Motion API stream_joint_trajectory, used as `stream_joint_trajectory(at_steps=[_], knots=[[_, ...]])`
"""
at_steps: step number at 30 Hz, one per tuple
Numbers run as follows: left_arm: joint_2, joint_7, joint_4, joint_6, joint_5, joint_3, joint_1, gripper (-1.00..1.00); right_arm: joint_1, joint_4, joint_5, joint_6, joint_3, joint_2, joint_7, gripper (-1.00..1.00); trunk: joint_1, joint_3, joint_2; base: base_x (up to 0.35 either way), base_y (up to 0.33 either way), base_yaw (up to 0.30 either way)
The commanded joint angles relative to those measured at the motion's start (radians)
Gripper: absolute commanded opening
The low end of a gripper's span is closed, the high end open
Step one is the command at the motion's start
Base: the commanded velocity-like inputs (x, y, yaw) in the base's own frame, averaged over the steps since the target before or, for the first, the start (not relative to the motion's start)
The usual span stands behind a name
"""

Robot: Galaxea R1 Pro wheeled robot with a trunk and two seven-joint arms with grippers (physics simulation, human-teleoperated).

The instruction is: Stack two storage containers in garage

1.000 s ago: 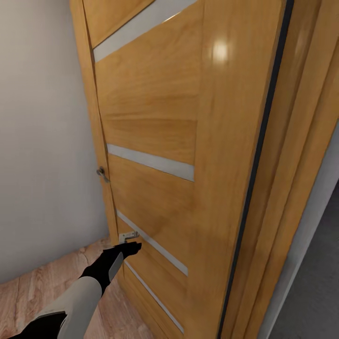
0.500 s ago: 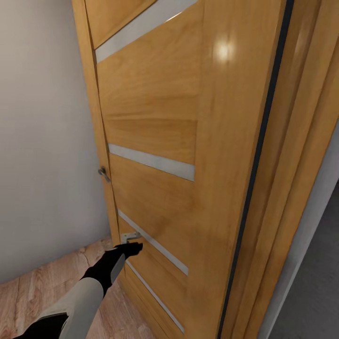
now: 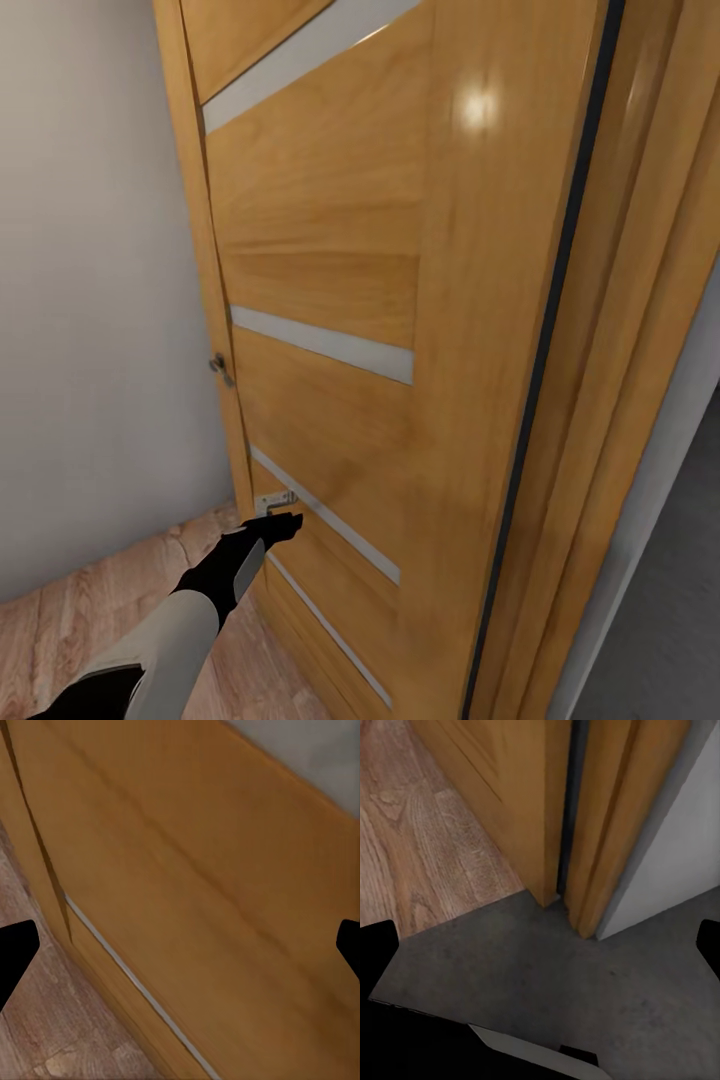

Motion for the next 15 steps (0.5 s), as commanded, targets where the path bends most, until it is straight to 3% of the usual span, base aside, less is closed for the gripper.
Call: stream_joint_trajectory(at_steps=[1, 6, 15], knots=[[-0.001, -0.001, -0.001, 0.006, 0.002, 0.004, 0.000, 1.00, -0.001, 0.001, 0.008, -0.003, -0.006, 0.000, -0.002, 1.00, 0.000, -0.001, -0.001, 0.021, 0.071, 0.000], [-0.001, -0.001, -0.001, 0.006, 0.002, 0.004, 0.000, 1.00, -0.001, 0.001, 0.008, -0.004, -0.006, -0.001, -0.002, 1.00, 0.000, -0.001, -0.001, 0.045, 0.105, 0.000], [-0.001, -0.001, -0.001, 0.006, 0.003, 0.004, 0.000, 1.00, -0.001, 0.001, 0.009, -0.004, -0.004, 0.000, 0.000, 1.00, 0.000, -0.001, -0.001, 0.004, 0.009, 0.000]])
